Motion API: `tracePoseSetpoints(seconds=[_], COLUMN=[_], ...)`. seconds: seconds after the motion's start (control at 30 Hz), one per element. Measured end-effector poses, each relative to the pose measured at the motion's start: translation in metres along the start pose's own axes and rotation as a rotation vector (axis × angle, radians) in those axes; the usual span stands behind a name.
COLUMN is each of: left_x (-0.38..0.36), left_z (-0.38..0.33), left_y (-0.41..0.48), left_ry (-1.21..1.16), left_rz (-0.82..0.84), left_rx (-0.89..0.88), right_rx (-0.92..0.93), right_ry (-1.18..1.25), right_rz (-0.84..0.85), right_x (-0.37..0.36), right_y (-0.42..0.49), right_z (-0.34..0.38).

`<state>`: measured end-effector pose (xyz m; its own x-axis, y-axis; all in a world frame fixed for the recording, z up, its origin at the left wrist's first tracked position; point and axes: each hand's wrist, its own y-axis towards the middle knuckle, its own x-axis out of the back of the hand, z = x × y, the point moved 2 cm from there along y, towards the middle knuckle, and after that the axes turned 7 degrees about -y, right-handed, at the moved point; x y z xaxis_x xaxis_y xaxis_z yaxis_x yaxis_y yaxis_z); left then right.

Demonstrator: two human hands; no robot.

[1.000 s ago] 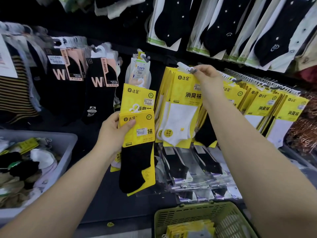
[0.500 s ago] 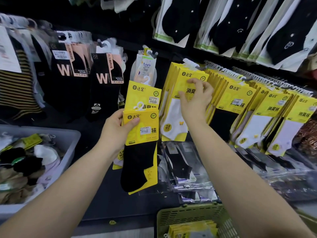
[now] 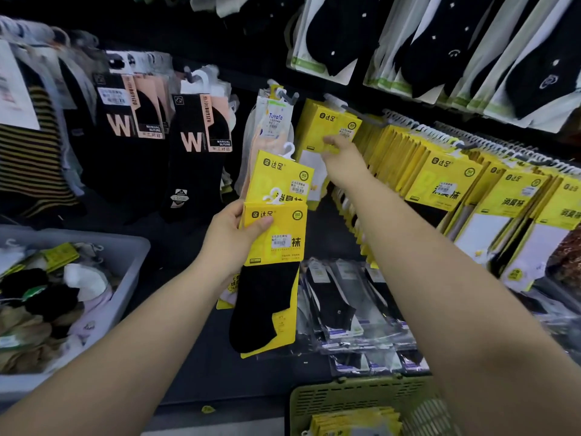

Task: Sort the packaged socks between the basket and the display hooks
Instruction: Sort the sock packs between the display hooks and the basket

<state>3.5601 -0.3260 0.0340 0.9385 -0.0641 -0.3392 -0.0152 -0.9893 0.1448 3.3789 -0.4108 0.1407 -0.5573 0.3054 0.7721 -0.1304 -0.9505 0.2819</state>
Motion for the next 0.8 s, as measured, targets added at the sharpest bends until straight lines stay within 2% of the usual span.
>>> tracePoseSetpoints(seconds=[0.1, 0.17, 0.33, 0.5, 0.63, 0.8], left_x=[-0.007, -0.013, -0.035, -0.047, -0.047, -0.044], left_z=[-0.002, -0.004, -0.004, 0.001, 0.009, 0.01], left_y=[0.002, 0.002, -0.003, -0.007, -0.01, -0.008], left_ry=[-0.019, -0.027, -0.115, -0.195, -0.291, -0.246], left_rz=[-0.016, -0.04, -0.056, 0.077, 0.128, 0.088], left_rx=[-0.021, -0.052, -0.078, -0.024, 0.036, 0.011], right_rx=[-0.029, -0.051, -0.045, 0.051, 0.087, 0.104], right_ry=[0.337, 0.416, 0.386, 0.46, 0.499, 0.422], right_rz=[-0.018, 0.015, -0.089, -0.137, -0.153, -0.111], right_x=[-0.004, -0.01, -0.007, 0.012, 0.019, 0.016], right_y=[-0.041, -0.067, -0.096, -0.101, -0.102, -0.097], right_z=[0.003, 0.0, -0.017, -0.028, -0.037, -0.043])
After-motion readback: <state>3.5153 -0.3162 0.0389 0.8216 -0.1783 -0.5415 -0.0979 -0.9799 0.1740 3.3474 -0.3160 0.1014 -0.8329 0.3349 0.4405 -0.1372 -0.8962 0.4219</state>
